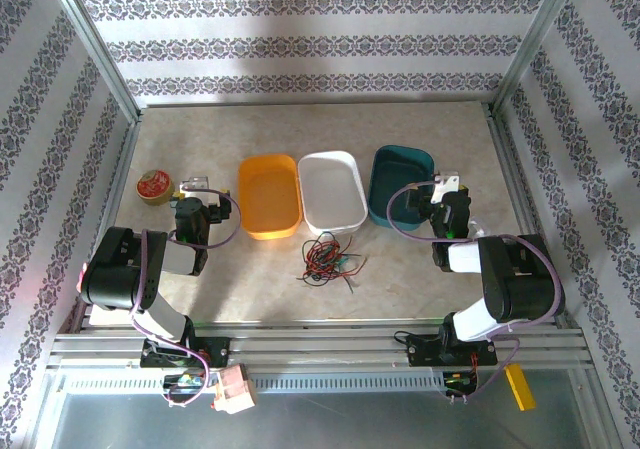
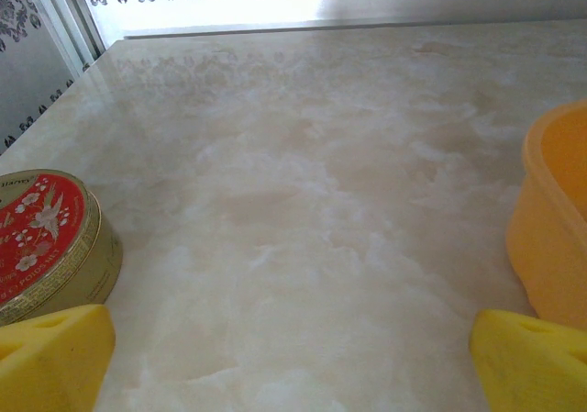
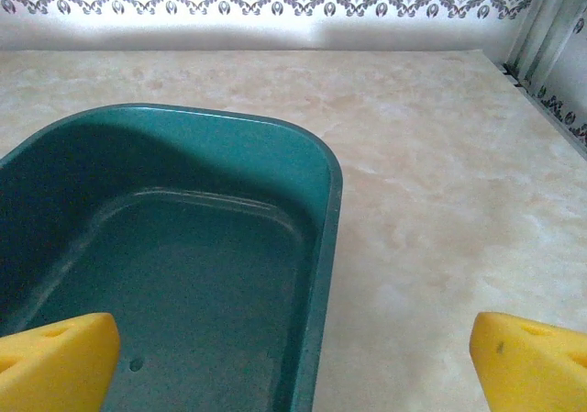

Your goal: Untangle the cables

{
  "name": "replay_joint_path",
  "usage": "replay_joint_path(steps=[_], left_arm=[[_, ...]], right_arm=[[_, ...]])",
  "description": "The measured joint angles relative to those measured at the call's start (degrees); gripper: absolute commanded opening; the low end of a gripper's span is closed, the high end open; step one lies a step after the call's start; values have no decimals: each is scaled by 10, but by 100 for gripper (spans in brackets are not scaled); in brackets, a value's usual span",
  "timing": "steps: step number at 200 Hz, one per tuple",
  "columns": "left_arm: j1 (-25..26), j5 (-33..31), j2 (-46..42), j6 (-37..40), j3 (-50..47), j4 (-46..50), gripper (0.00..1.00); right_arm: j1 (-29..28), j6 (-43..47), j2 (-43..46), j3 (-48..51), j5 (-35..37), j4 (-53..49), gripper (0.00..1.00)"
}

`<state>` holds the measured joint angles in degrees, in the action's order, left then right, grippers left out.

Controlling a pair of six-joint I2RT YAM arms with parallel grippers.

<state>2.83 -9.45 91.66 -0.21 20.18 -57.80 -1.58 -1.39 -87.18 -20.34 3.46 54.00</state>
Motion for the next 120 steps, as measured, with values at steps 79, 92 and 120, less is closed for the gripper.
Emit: replay_joint_path(steps=[79,92,120], left_arm=[[5,-93,-176,-53,103,248,99],[12,-122,-226,-85,118,302,99],[96,-145,-273,-129,148,396,99]], right_arm=[[-4,-68,197,-88,66,-271,72],[-41,-77,256,-125,82,-336,74],[-185,-77,305,-204,66,-470,76]])
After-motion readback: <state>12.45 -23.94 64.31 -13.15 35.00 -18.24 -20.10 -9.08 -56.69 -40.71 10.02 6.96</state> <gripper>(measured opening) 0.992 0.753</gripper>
